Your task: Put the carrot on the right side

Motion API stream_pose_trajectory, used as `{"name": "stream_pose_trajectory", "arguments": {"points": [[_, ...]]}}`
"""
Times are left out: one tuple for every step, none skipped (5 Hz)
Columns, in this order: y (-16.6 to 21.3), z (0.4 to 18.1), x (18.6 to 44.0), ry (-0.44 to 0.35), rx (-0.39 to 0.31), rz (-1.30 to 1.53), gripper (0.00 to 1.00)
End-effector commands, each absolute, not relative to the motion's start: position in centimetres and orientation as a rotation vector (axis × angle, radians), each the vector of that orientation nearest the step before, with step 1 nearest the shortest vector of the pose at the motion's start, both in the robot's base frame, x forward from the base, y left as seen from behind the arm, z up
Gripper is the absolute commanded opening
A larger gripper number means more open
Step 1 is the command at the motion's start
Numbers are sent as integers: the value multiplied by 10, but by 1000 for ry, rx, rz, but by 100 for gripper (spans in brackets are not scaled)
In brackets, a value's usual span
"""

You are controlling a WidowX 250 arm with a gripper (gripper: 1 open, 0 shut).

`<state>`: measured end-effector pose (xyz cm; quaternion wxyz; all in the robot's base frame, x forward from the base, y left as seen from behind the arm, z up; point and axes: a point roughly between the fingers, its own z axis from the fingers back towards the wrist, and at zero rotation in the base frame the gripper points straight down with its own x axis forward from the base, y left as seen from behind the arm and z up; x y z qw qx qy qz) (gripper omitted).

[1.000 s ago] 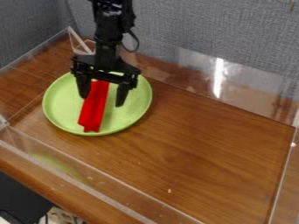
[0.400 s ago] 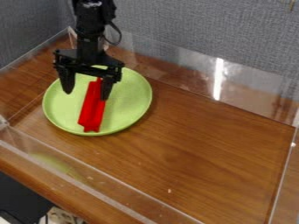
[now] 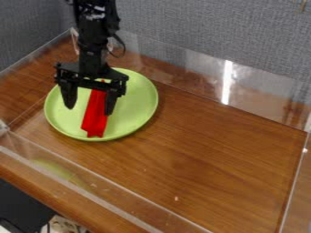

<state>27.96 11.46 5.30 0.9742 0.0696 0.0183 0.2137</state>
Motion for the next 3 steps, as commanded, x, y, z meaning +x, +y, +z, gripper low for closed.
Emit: {"name": "stream_pose_trajectory", "arguments": {"points": [[111, 69, 287, -47, 149, 415, 100], [107, 71, 294, -66, 147, 343, 100], [106, 73, 300, -77, 150, 281, 100]]}}
